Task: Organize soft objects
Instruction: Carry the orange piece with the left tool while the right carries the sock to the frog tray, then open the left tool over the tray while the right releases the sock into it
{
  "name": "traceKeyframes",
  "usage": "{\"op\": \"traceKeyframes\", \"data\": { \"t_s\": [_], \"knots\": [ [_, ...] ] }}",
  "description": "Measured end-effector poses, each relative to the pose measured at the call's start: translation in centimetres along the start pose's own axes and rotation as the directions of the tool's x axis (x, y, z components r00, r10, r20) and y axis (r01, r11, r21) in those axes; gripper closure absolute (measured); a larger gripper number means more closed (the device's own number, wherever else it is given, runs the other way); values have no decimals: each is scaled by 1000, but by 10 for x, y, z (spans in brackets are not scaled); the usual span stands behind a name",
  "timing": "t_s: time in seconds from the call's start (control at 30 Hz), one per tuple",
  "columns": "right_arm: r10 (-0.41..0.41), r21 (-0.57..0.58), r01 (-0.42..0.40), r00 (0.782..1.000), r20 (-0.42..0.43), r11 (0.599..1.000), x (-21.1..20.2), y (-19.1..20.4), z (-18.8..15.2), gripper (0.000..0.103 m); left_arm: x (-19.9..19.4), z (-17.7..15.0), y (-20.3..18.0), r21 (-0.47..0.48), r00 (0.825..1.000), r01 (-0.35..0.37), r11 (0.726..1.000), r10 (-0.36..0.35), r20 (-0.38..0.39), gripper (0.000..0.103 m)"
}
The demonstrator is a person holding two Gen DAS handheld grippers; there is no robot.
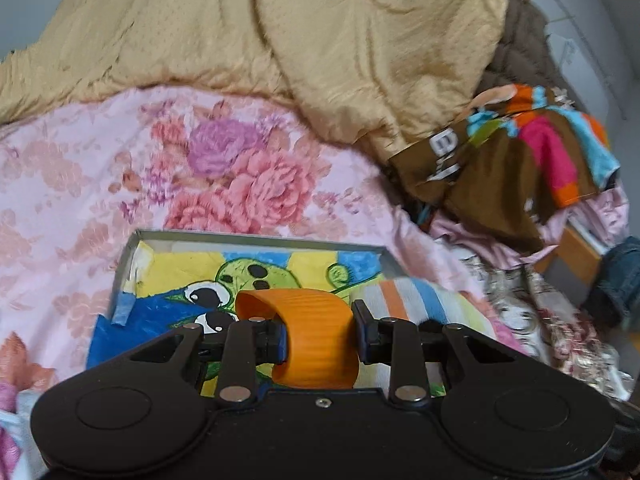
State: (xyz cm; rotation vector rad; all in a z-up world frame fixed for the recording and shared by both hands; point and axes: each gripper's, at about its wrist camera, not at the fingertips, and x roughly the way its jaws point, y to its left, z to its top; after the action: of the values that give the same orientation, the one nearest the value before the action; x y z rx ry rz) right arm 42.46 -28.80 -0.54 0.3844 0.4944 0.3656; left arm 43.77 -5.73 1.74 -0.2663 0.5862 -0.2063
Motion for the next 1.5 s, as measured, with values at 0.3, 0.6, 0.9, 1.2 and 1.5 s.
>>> {"op": "traceKeyframes", "data": {
  "t_s": [0.3,0.6,0.9,1.2,1.5],
  "knots": [
    [-9,134,20,997,-80,991,20,-33,-3,86,46,-7,-3,11,994,-58,998,59,-95,71],
    [-31,128,49,990,-139,991,26,-33,-7,82,64,-17,2,-3,976,-111,994,108,-191,70],
    [-51,108,69,985,-166,992,25,-31,-10,72,62,-20,9,-38,969,-136,990,125,-214,64],
    [-88,29,93,984,-153,995,10,-20,-8,49,41,-21,15,-72,973,-160,985,145,-180,44],
    [-125,-75,119,989,-84,990,-18,-1,-8,32,-5,-20,4,-17,976,-202,979,200,-81,37]
  ]
}}
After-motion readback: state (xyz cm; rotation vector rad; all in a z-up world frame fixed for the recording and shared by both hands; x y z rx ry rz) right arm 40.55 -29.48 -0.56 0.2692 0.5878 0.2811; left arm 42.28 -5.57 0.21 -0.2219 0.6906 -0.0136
